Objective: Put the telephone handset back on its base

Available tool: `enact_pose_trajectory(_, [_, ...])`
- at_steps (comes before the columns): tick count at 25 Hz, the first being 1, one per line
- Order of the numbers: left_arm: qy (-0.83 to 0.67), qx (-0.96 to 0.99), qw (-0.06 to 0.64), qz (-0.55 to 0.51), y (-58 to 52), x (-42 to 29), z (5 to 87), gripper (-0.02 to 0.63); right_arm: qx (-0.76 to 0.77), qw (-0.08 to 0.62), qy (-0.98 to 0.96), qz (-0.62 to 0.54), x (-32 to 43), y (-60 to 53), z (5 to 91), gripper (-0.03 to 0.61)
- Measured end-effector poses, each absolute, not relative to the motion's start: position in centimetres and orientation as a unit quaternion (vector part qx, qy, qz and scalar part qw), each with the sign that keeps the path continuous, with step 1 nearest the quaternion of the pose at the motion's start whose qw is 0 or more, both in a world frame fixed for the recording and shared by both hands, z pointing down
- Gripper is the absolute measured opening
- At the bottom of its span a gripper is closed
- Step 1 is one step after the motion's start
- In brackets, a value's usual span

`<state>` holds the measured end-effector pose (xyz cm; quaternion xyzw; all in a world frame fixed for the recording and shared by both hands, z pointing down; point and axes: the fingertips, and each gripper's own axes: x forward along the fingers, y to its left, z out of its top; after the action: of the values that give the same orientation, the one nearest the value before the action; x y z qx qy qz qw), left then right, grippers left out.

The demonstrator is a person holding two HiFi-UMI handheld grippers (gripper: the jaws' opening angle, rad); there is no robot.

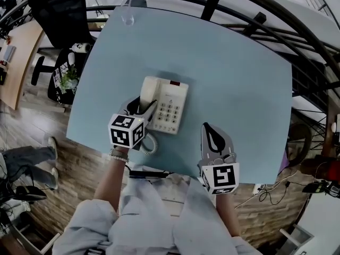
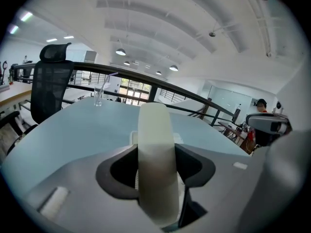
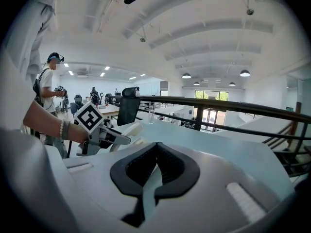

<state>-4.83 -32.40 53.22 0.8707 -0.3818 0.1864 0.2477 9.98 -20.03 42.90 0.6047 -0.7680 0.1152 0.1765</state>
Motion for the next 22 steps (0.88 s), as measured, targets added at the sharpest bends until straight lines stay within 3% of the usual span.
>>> enact_pose_trajectory(22, [-0.439,0.823,0.261,0.247,-33.5,-4.1,57.7,0.221,0.603,0.180,-0.767,0.126,11.2,-20.5,43.8,-0.002])
